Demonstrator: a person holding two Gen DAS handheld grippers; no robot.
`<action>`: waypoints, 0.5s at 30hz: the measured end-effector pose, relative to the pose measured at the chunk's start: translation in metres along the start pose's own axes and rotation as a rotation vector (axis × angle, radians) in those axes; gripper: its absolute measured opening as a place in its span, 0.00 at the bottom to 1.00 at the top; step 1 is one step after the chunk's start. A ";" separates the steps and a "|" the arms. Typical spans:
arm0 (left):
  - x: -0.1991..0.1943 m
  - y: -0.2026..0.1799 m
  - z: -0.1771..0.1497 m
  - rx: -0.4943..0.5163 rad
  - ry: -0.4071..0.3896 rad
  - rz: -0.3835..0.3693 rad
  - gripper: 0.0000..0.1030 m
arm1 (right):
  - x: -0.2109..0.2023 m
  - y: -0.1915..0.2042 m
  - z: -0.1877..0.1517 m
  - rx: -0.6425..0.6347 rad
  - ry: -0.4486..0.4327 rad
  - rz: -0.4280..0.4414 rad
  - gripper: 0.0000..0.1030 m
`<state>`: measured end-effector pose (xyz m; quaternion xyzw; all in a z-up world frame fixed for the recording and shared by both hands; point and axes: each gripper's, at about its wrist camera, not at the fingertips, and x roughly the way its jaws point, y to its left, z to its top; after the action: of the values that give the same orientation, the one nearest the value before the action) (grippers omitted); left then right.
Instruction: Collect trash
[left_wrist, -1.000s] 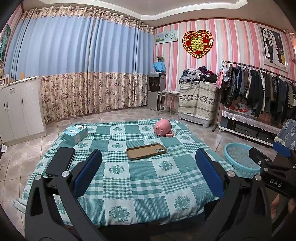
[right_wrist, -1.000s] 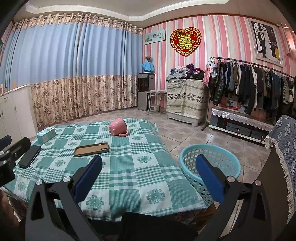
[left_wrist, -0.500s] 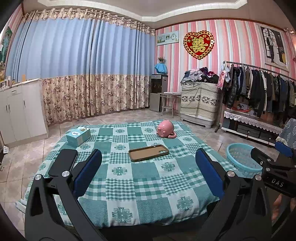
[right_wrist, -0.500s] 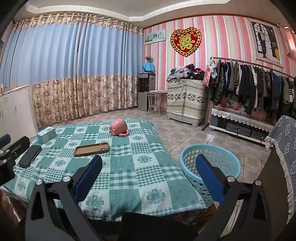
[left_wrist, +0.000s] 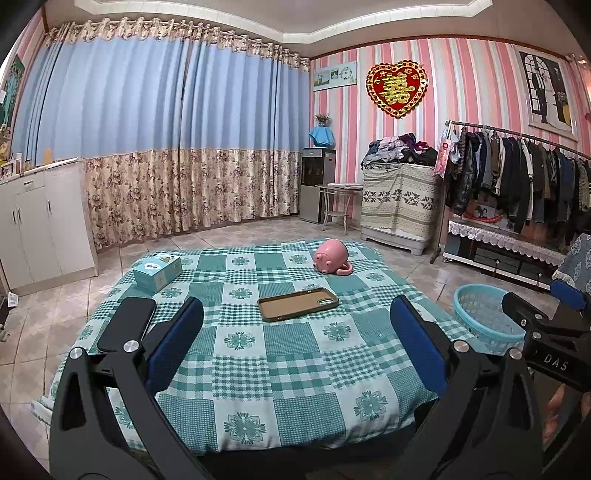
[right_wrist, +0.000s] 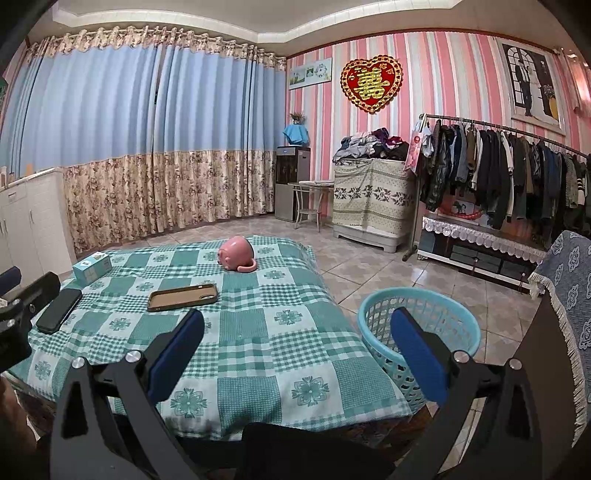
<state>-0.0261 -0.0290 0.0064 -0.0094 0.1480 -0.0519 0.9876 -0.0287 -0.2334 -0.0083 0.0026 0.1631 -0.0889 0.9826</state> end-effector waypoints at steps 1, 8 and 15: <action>0.000 0.000 0.000 0.000 -0.001 0.001 0.95 | 0.000 0.000 0.000 0.000 0.000 0.001 0.96; 0.000 0.001 -0.001 0.003 -0.004 0.005 0.95 | 0.000 -0.001 0.000 0.001 0.001 0.003 0.96; -0.005 0.001 0.001 0.009 -0.021 0.009 0.95 | -0.001 -0.001 0.001 0.000 -0.002 0.007 0.96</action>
<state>-0.0306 -0.0270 0.0086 -0.0048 0.1375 -0.0482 0.9893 -0.0297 -0.2344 -0.0069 0.0028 0.1622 -0.0856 0.9830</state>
